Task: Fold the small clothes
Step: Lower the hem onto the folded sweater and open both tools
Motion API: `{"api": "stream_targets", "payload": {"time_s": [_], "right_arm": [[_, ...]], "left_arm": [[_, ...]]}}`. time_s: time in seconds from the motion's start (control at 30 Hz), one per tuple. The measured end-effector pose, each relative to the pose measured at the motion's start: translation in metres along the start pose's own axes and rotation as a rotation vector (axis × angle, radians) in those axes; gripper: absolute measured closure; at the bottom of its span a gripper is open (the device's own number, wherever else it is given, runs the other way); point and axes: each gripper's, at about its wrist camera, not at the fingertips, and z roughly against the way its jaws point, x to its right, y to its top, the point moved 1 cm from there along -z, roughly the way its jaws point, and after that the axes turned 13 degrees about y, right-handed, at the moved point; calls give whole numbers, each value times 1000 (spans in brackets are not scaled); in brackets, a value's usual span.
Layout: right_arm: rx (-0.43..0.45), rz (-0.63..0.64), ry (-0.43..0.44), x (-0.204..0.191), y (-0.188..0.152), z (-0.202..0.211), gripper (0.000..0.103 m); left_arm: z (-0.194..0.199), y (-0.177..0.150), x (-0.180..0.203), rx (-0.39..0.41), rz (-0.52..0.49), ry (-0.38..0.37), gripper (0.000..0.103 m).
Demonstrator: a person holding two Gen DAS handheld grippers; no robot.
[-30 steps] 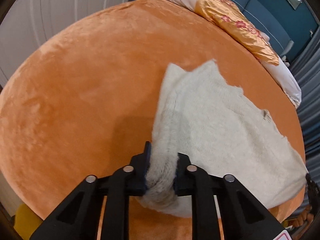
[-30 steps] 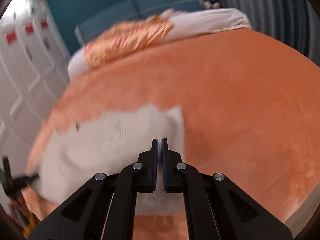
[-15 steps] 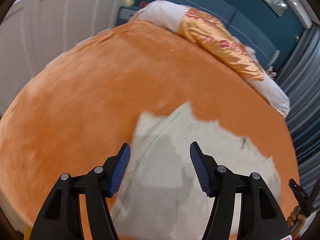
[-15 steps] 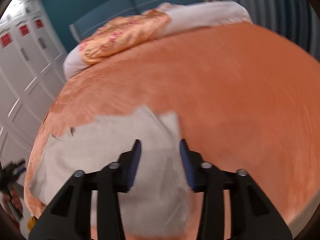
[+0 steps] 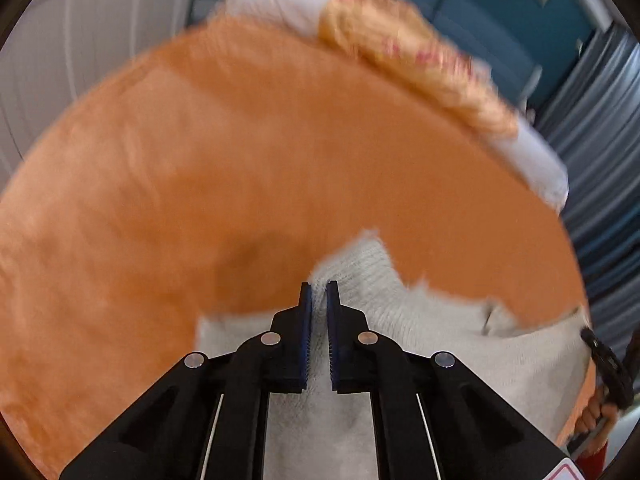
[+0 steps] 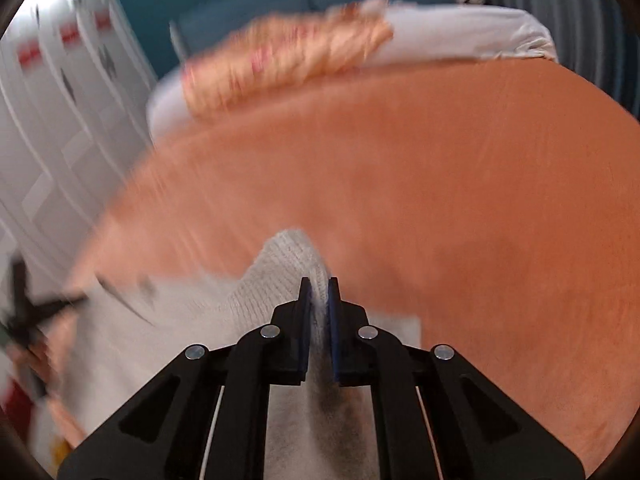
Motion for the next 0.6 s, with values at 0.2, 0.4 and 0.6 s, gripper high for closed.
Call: {"api": "stream_targets", "payload": {"time_s": [0.2, 0.4, 0.6], "right_arm": [[-141, -177, -162, 75, -33, -52, 96], [-119, -133, -219, 45, -29, -37, 93], [-64, 50, -82, -57, -43, 3, 91]], "left_arm": [[-54, -5, -29, -86, 73, 122, 98], [-59, -25, -20, -77, 46, 161, 87], [41, -39, 2, 91, 35, 150, 66]]}}
